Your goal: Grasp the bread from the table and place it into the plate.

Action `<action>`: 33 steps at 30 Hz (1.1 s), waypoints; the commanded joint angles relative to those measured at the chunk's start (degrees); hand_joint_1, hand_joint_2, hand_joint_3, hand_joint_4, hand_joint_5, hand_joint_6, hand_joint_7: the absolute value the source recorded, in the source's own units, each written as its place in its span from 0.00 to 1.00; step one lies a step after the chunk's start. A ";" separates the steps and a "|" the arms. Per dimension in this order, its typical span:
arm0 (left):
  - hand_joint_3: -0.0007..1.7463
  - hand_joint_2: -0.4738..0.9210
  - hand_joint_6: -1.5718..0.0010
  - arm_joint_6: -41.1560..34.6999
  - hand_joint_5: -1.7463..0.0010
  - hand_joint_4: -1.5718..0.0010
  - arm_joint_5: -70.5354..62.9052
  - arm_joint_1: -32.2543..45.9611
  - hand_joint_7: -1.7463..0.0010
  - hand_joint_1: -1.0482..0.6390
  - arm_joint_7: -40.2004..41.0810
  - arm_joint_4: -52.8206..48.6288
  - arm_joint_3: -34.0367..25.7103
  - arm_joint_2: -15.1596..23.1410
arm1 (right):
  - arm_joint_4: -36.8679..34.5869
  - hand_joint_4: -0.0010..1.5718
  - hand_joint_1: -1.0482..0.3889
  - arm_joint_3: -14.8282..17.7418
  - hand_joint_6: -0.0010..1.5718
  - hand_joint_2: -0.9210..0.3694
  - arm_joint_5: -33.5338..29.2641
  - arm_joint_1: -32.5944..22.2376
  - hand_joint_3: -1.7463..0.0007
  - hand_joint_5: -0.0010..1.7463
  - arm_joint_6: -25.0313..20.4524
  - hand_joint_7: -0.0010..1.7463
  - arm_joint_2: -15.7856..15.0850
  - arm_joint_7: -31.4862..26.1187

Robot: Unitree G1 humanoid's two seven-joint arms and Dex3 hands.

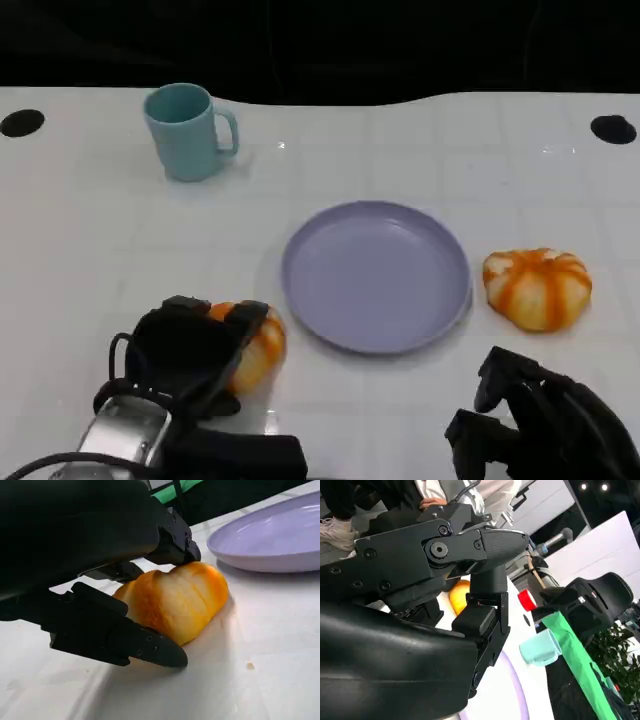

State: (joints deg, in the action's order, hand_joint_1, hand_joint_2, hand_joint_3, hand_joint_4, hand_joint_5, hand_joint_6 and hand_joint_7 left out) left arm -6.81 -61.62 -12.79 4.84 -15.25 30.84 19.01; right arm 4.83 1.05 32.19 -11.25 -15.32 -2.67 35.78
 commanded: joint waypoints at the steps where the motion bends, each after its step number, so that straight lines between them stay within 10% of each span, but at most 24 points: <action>1: 0.00 0.93 0.72 1.60 0.95 0.61 1.22 -1.31 0.98 0.38 2.44 -5.19 0.72 0.09 | 1.06 0.56 0.23 0.34 0.49 0.00 0.02 -0.53 0.88 0.93 0.08 0.77 -0.73 -0.42; 7: 0.00 0.92 0.61 5.87 0.91 0.44 3.24 -4.10 0.97 0.44 11.27 -14.88 1.49 -0.73 | 0.93 0.56 0.23 0.32 0.49 0.00 -0.02 -0.57 0.87 0.93 0.53 0.77 -0.74 -0.09; 12: 0.01 0.96 0.42 10.39 0.48 0.44 3.86 -6.92 0.98 0.51 19.68 -24.23 2.89 -1.26 | 0.74 0.56 0.23 0.46 0.49 0.00 0.05 -0.60 0.87 0.93 0.91 0.77 -0.77 0.19; 21: 0.10 1.00 0.18 9.28 0.05 0.50 1.67 -10.70 0.92 0.42 25.68 -33.14 7.16 -1.27 | 1.17 0.56 0.23 0.36 0.49 0.00 -0.26 -0.79 0.86 0.93 0.75 0.76 -1.10 -0.07; 23: 0.11 1.00 0.37 9.04 0.01 0.49 2.05 -10.96 0.52 0.43 26.57 -33.89 7.50 -1.33 | 1.21 0.56 0.23 0.39 0.49 0.00 -0.19 -0.77 0.86 0.93 0.58 0.76 -1.16 -0.08; 25: 0.12 1.00 0.46 8.21 0.00 0.50 2.28 -10.96 0.34 0.43 26.21 -33.79 7.70 -1.24 | 1.21 0.56 0.23 0.45 0.49 0.00 0.07 -0.77 0.86 0.93 0.45 0.76 -1.09 0.02; 33: 0.15 1.00 0.48 6.58 0.00 0.48 2.53 -9.58 0.32 0.43 27.74 -30.21 7.54 0.88 | 1.17 0.56 0.23 0.41 0.49 0.00 -0.03 -0.94 0.86 0.93 0.77 0.77 -0.97 0.06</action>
State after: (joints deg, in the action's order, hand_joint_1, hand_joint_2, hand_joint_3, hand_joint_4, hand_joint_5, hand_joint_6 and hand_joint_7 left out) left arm 1.35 -58.96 -25.77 34.38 -44.92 38.08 16.99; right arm 5.59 0.96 32.17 -11.89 -15.05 -2.82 35.86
